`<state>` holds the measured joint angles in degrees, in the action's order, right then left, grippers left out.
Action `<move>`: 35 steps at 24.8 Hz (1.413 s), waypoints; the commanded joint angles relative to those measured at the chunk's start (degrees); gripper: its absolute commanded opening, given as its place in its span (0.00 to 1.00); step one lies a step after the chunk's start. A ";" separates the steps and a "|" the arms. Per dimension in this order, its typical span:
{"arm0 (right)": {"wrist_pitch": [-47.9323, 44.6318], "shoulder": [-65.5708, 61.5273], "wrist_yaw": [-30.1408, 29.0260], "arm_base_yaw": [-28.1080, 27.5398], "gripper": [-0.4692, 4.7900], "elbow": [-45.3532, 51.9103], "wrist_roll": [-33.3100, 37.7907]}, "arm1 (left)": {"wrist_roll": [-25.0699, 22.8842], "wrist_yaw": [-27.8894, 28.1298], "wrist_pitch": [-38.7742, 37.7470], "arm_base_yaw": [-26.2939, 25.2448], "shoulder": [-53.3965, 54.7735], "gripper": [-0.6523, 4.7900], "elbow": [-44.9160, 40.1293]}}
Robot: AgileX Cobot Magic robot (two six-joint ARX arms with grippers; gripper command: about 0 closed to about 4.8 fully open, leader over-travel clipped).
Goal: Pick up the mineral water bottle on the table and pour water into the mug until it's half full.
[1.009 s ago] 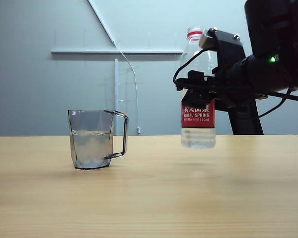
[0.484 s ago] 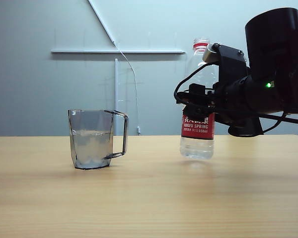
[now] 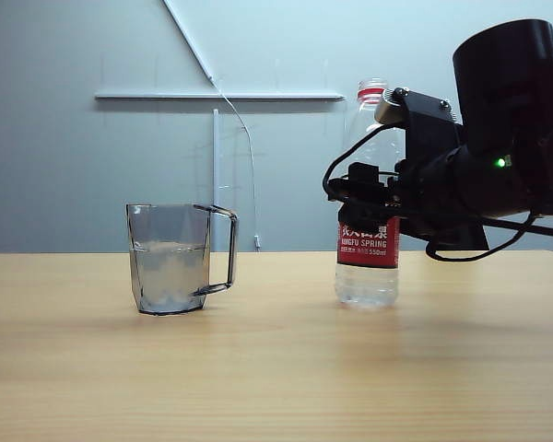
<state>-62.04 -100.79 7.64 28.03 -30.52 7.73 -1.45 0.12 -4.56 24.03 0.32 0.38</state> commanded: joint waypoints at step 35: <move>-2.51 29.55 -9.27 0.55 0.56 23.10 8.76 | 0.17 -0.31 0.37 -20.26 0.02 0.12 0.13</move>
<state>-63.18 -72.60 -1.56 28.51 -7.84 15.88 -1.45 0.03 -4.54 5.06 0.32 0.38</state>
